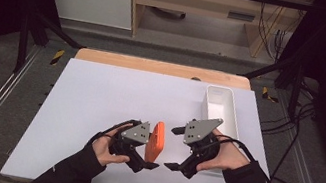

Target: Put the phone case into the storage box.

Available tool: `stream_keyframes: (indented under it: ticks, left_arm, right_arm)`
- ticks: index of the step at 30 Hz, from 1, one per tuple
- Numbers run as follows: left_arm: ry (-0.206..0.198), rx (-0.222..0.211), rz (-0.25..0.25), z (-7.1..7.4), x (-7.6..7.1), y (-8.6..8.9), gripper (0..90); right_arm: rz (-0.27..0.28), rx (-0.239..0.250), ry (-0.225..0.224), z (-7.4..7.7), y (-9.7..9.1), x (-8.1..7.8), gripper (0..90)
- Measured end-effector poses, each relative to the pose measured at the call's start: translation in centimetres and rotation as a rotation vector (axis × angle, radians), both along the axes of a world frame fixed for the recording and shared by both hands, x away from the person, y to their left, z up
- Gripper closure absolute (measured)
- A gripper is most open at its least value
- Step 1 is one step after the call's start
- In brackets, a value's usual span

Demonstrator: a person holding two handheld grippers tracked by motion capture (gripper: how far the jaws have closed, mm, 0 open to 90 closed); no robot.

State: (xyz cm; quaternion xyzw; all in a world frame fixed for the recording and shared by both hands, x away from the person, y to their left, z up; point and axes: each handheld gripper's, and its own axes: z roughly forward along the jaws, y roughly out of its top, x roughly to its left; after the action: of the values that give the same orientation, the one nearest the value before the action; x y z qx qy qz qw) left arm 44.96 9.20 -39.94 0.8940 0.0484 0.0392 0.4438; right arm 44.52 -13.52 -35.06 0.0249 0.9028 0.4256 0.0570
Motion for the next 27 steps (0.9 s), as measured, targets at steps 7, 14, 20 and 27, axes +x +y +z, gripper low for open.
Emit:
stream_keyframes:
  ticks: [7, 14, 20, 27]
  left_arm:
    - [-0.007, 0.004, -0.025, 0.3, 0.0, -0.7, 15.4]
    - [-0.005, 0.010, -0.046, 0.2, 0.1, -1.6, 15.4]
    - [0.004, 0.014, -0.058, -0.3, -0.1, -2.2, 15.5]
    - [0.004, 0.020, -0.069, -0.7, -0.2, -2.5, 15.4]
  right_arm:
    - [0.005, 0.006, -0.008, 0.1, -0.1, -0.1, 3.8]
    - [0.014, 0.015, -0.014, 0.2, -0.2, -0.2, 3.9]
    - [0.022, 0.017, -0.014, 0.1, -0.1, -0.2, 4.6]
    - [0.035, 0.024, -0.010, -0.1, 0.0, -0.2, 6.4]
